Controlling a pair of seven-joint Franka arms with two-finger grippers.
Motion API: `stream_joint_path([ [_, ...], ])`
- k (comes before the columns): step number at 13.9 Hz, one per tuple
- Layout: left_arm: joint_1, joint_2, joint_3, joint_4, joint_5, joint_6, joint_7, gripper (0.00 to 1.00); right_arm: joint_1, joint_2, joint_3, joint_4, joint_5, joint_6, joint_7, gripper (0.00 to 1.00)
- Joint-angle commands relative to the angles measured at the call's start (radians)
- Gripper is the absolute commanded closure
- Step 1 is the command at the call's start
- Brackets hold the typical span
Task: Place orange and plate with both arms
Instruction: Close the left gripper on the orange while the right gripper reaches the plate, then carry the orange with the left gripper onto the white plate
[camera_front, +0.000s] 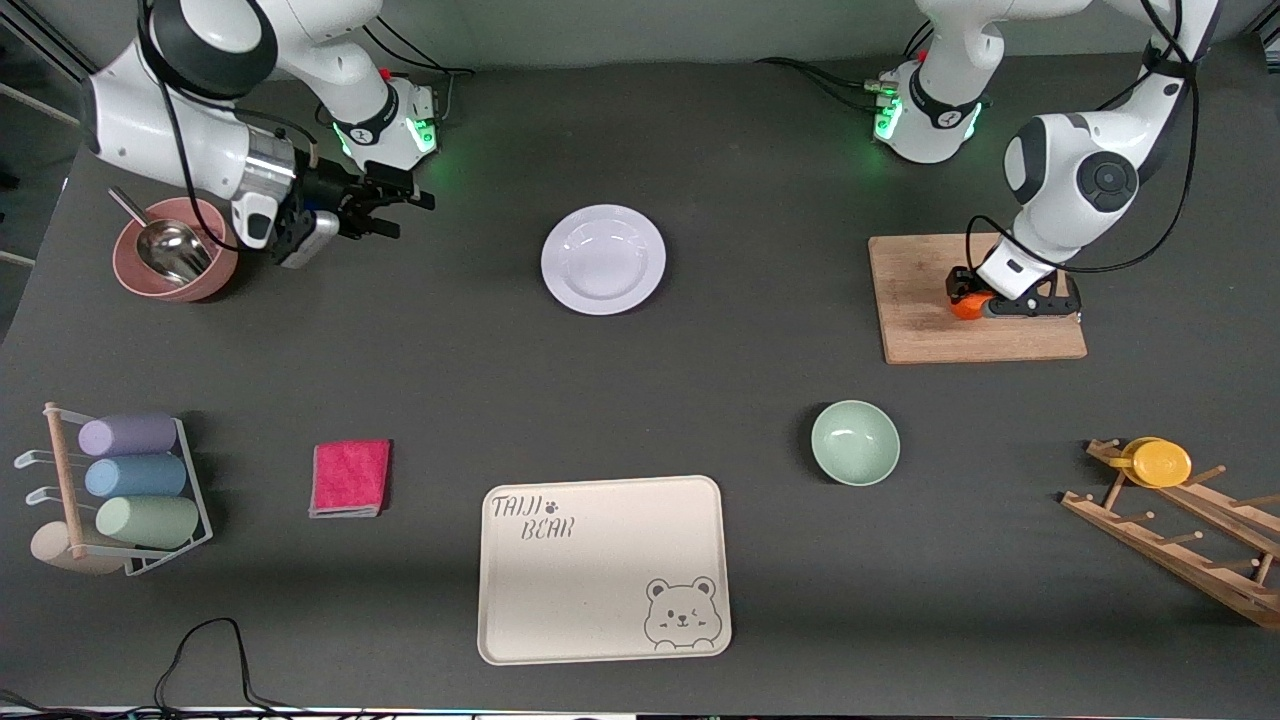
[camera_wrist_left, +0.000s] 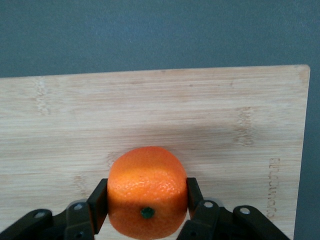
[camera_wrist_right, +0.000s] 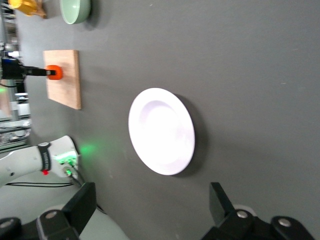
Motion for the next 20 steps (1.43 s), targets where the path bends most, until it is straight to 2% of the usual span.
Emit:
stream_joint_path([
  [1, -0.017, -0.028, -0.005, 0.028, -0.011, -0.005, -0.053, 0.74, 0.006, 0.082, -0.011, -0.029, 0.157, 0.04, -0.169, 0.0],
  [3, -0.066, -0.054, -0.02, 0.092, -0.011, -0.099, -0.122, 0.74, 0.006, 0.119, -0.011, -0.049, 0.239, 0.064, -0.246, 0.0],
  [5, -0.153, -0.097, -0.054, 0.219, -0.013, -0.303, -0.287, 0.74, 0.003, 0.187, -0.026, -0.068, 0.334, 0.066, -0.391, 0.0],
  [8, -0.258, -0.085, -0.069, 0.544, -0.021, -0.75, -0.452, 0.74, 0.003, 0.316, -0.038, -0.088, 0.498, 0.063, -0.617, 0.0],
  [10, -0.311, -0.081, -0.071, 0.72, -0.094, -0.963, -0.527, 0.75, 0.003, 0.388, -0.04, -0.089, 0.569, 0.055, -0.718, 0.0],
  [12, -0.373, -0.071, -0.11, 0.805, -0.139, -1.008, -0.675, 0.76, 0.005, 0.452, -0.04, -0.092, 0.651, 0.046, -0.812, 0.0],
  [15, -0.436, 0.019, -0.23, 0.916, -0.162, -0.994, -0.913, 0.81, 0.002, 0.572, -0.041, -0.089, 0.77, -0.043, -0.965, 0.0],
  [18, -0.45, 0.203, -0.374, 1.075, -0.154, -0.973, -1.07, 0.92, -0.001, 0.627, -0.041, -0.085, 0.796, -0.063, -0.989, 0.0],
  [20, -0.465, 0.29, -0.448, 1.111, -0.142, -0.892, -1.133, 0.94, -0.018, 0.673, -0.041, -0.083, 0.796, -0.115, -0.99, 0.0],
])
